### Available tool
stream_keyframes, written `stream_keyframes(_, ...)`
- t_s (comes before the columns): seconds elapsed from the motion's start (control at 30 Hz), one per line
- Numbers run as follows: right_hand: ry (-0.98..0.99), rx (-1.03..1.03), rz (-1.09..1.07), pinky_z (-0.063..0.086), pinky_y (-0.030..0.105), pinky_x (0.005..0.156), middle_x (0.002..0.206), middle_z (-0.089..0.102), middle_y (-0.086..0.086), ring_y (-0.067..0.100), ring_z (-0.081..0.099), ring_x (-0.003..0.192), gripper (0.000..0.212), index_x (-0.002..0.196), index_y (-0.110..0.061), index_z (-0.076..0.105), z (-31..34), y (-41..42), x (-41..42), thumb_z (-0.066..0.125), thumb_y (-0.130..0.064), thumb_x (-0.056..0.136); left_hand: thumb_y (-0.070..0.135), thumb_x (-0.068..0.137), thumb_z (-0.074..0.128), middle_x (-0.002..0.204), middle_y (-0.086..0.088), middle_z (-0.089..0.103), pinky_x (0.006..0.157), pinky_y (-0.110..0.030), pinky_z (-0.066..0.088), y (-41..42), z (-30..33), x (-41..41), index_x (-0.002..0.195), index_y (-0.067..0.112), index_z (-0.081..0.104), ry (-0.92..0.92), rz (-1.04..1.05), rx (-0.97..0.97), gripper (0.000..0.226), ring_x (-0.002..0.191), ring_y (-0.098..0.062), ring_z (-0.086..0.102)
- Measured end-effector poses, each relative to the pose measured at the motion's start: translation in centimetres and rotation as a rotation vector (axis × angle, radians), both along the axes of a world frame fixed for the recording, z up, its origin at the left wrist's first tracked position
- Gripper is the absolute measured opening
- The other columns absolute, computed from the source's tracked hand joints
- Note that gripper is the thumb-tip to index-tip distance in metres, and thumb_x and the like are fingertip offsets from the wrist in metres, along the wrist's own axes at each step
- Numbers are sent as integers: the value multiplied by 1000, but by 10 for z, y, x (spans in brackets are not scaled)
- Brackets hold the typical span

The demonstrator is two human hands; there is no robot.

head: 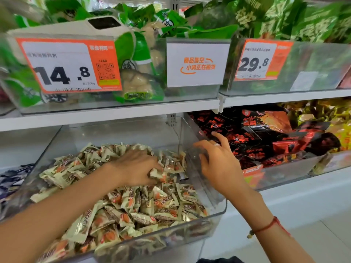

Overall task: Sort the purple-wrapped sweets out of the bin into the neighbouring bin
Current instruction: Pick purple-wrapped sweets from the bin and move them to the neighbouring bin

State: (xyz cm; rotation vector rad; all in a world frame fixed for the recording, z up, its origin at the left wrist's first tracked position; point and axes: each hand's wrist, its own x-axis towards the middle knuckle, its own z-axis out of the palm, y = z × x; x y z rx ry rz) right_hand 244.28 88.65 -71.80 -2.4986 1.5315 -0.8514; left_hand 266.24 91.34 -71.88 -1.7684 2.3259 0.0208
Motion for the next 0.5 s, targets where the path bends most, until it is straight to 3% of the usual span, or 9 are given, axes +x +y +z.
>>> stream_keyframes(0.13,2,4,-6,47,32,85,119,62,-2,17,16,144,33,125,-21,58,4,3,0,48,-11,95,55,87,52,144,17,38,114,-38,24,26,14,24,135,42,43,-4,59,-106,50,132,-12,32)
stream_keyframes(0.3,55,-31,-21,48,34,74,121,62,-1,20,22,141,32,122,-20,61,7,5,2,49,-9,94,59,88,49,145,16,35,115,-37,13,40,31,53,136,45,40,-102,203,-142,50,135,-15,27)
stream_keyframes(0.4,36,-33,-29,49,34,71,118,63,-2,21,23,140,31,120,-20,63,5,4,3,50,-8,94,77,77,39,151,15,28,116,-41,5,36,41,44,135,45,40,17,234,3,67,141,-16,17)
stream_keyframes(0.5,4,-43,-31,50,35,70,116,63,-1,21,26,139,30,117,-20,64,5,5,3,50,-6,93,72,80,45,148,13,34,115,-38,13,23,42,18,134,42,44,134,93,-32,63,139,-14,23)
